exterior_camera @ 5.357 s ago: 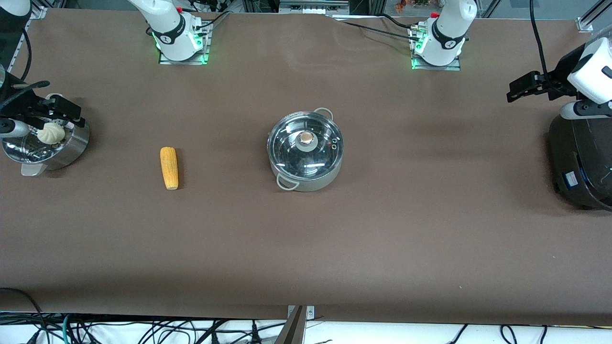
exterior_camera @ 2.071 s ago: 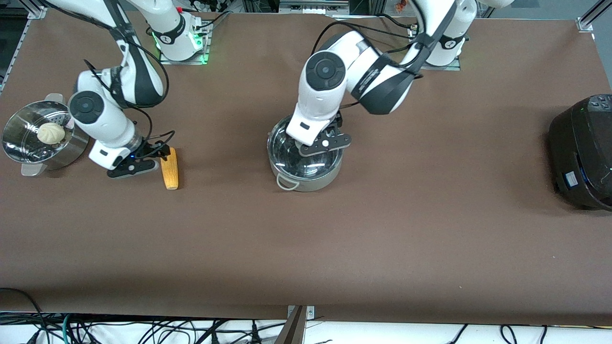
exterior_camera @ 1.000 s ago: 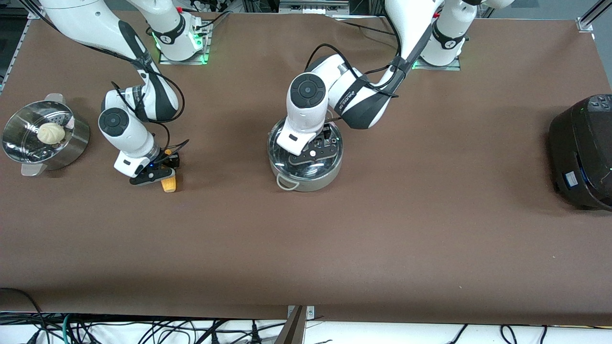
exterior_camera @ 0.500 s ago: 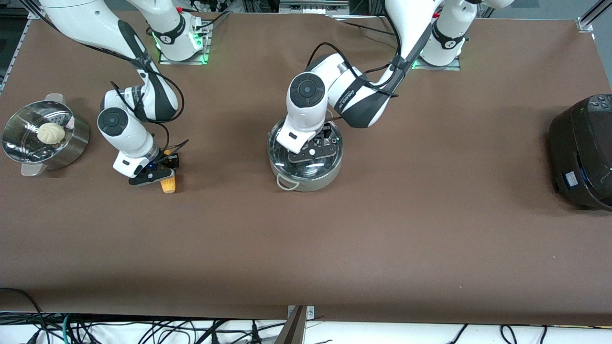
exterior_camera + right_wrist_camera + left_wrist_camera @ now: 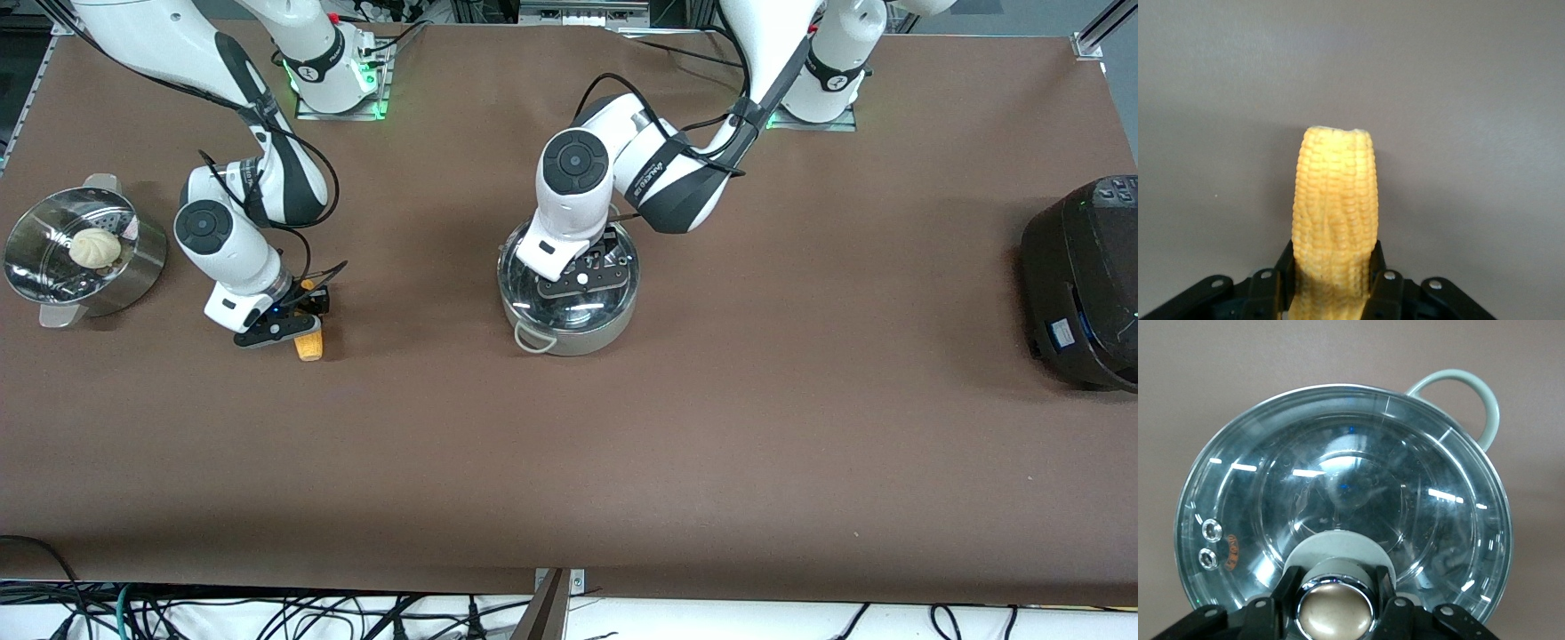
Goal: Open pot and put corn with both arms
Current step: 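Lift the glass lid off the pot with the left gripper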
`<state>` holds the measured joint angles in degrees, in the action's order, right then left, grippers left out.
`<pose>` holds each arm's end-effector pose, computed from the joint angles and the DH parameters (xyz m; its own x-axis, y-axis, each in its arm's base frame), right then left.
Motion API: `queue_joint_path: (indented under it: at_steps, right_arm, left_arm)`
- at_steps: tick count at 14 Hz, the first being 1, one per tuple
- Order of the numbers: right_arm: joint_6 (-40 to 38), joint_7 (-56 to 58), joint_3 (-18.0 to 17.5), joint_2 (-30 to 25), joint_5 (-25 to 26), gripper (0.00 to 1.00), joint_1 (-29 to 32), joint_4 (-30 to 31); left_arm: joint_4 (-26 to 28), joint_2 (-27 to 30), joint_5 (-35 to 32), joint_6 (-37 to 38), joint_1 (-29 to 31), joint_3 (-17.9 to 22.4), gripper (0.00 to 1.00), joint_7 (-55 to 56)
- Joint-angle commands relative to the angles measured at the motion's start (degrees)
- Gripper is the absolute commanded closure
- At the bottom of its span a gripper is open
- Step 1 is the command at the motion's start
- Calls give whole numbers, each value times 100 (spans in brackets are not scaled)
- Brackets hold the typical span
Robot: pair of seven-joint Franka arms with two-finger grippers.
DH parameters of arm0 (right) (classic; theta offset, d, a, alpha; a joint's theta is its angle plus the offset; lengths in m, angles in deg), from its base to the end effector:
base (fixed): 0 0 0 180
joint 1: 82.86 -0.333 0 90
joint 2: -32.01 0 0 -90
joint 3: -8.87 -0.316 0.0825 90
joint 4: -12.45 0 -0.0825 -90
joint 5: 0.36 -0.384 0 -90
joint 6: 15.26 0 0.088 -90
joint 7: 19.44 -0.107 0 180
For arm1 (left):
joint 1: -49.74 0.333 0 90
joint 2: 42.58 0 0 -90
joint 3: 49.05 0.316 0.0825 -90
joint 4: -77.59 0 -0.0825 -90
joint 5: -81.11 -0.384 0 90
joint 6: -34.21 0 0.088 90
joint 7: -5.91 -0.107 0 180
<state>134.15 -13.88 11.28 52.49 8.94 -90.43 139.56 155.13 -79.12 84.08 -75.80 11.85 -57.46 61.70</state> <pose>0.5519 0.0530 0.2160 0.9462 0.3233 0.0140 0.3202 -0.9417 0.1030 0.5096 -0.5070 0.3475 0.9673 0.2053 -0.1489 0.2105 -0.9774 0.0196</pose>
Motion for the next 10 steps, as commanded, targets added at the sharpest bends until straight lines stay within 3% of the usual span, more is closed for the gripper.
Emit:
queue_joint_path:
  at_steps: [1, 4, 7, 10]
  right_arm:
    - [-1171, 77, -100, -228, 63, 92, 10, -614]
    - [-3078, 24, -415, -220, -120, 92, 10, -1896]
    - [-4232, -142, -619, -185, -1373, 92, -52, -2829]
    - [-4481, -398, -628, -158, -2289, 89, -420, -3288]
  left_arm:
    - [270, 839, 142, 541, 448, -56, 100, -77]
    - [366, 1638, 633, 972, 1343, -56, 100, -600]
    - [1374, 2395, 670, 1079, 2266, -47, 100, -2340]
    - [2604, 2695, 609, 660, 3031, -3, 100, -3799]
